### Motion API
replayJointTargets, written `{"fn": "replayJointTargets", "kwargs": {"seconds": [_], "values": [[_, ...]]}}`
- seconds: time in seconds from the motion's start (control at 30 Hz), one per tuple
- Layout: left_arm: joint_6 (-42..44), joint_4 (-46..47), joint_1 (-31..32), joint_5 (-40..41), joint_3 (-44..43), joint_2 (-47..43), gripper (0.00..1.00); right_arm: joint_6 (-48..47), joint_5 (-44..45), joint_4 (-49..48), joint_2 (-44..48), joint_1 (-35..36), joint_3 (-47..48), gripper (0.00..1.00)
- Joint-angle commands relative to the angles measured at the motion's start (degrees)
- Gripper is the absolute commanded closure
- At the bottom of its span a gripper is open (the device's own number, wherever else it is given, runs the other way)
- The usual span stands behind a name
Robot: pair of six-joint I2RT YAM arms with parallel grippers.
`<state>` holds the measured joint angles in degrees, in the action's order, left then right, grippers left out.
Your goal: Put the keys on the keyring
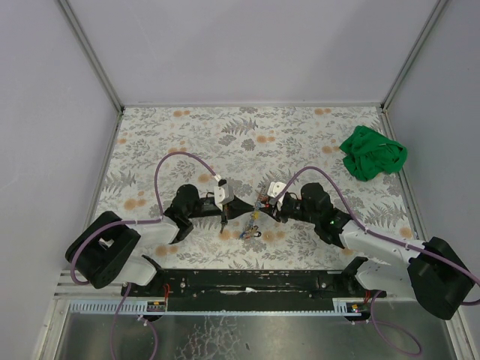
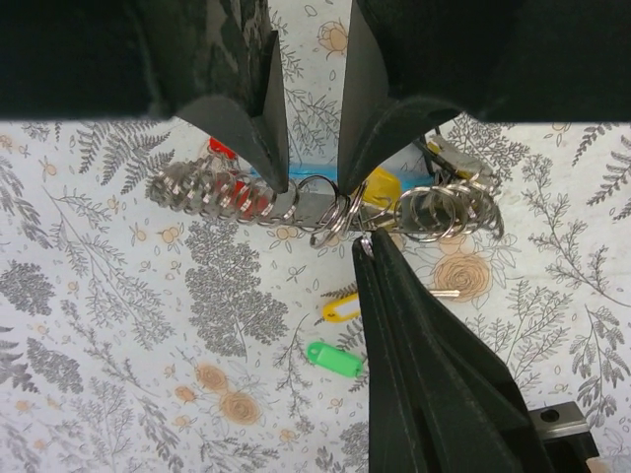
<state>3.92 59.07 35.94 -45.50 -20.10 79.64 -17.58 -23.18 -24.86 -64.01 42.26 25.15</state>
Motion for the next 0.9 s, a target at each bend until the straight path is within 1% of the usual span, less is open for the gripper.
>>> {"fn": "replayJointTargets", "kwargs": {"seconds": [0.0, 0.23, 0.37, 0.53, 0.63, 0.77, 0.87], "values": [[1.08, 2.97, -0.26, -1.66, 0.15, -0.90, 1.00, -0.76, 3.27, -6.14, 0.75, -0.34, -0.35, 0.68], [1.42, 2.81, -0.26, -3.46, 0.03, -0.64, 1.00, -0.89, 3.87, -5.18, 1.44, -0.34, -0.43, 0.75], [1.76, 2.32, -0.26, -4.16, -0.28, -0.56, 1.00, -2.03, -0.79, -4.01, 0.70, -0.36, 0.48, 0.73], [1.79, 2.20, -0.25, -4.79, -0.45, -0.34, 1.00, -2.57, -2.59, -4.57, 0.20, -0.39, 0.85, 0.70], [1.73, 2.12, -0.17, -4.95, -0.41, -0.29, 1.00, -2.57, -3.06, -4.40, -0.02, -0.34, 1.53, 0.71], [2.14, 1.74, -0.17, -4.74, -0.40, -0.52, 1.00, -3.05, -2.88, -2.34, 0.00, -0.35, 2.48, 0.80], [3.08, 1.35, -0.17, -4.59, -0.08, -0.96, 0.99, -3.55, -1.75, -0.84, 0.72, -0.34, 2.79, 0.92]]}}
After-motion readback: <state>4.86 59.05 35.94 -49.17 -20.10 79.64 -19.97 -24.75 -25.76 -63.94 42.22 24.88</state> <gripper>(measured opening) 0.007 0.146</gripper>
